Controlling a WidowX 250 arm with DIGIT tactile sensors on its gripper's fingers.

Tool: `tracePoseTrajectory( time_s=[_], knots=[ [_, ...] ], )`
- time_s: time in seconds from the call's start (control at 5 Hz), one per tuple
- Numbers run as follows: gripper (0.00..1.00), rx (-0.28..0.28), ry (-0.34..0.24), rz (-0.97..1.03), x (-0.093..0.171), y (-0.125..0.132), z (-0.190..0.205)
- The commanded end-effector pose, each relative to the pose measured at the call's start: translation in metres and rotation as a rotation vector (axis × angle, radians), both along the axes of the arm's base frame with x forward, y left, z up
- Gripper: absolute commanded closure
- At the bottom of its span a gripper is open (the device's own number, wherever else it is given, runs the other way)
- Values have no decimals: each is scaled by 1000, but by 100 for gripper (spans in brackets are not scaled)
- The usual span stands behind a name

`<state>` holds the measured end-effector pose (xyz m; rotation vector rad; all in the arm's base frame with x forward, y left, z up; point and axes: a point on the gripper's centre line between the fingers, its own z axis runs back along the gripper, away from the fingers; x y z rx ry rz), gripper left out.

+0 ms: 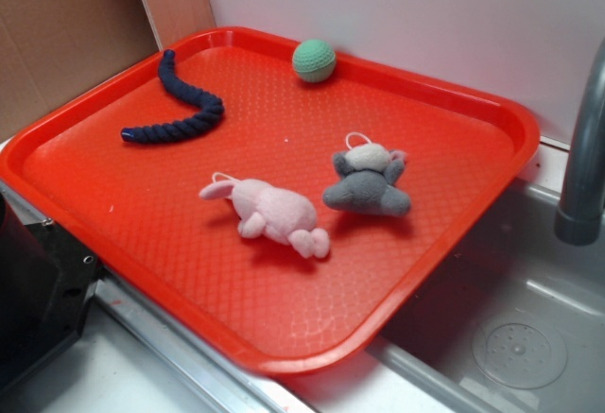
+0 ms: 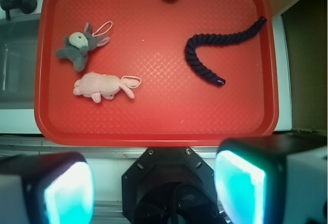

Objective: Grab the pink bunny.

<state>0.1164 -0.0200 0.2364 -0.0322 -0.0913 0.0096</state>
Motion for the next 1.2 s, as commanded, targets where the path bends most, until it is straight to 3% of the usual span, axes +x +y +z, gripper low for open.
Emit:
tracePoseTrajectory(
  time_s=[0.0,0.4,0.6,0.8,1.0],
  knots=[
    [0,0,0,0,0,0,0],
    [0,-32,-24,-264,12,-4,-8],
    [0,-31,-74,-514,25,-13,-20],
    [0,-112,-109,-762,42,-24,-44],
    [0,-90,-122,-1015,54,-36,-66]
  ],
)
